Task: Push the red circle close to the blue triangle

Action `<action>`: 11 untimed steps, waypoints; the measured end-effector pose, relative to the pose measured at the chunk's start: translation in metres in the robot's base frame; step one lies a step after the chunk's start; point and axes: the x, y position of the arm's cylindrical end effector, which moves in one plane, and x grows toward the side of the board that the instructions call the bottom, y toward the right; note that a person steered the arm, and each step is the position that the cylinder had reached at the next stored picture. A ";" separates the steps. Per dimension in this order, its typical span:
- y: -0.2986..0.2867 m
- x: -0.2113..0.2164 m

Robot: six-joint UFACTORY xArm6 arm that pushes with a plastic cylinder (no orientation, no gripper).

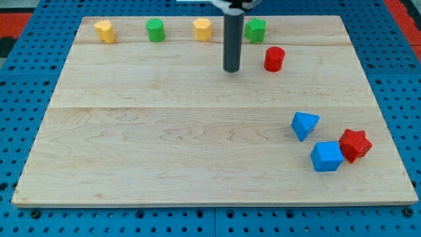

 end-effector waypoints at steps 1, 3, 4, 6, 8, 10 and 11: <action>0.036 -0.026; 0.130 0.027; 0.132 0.023; 0.181 0.054; 0.140 0.104; 0.108 0.076; 0.111 0.122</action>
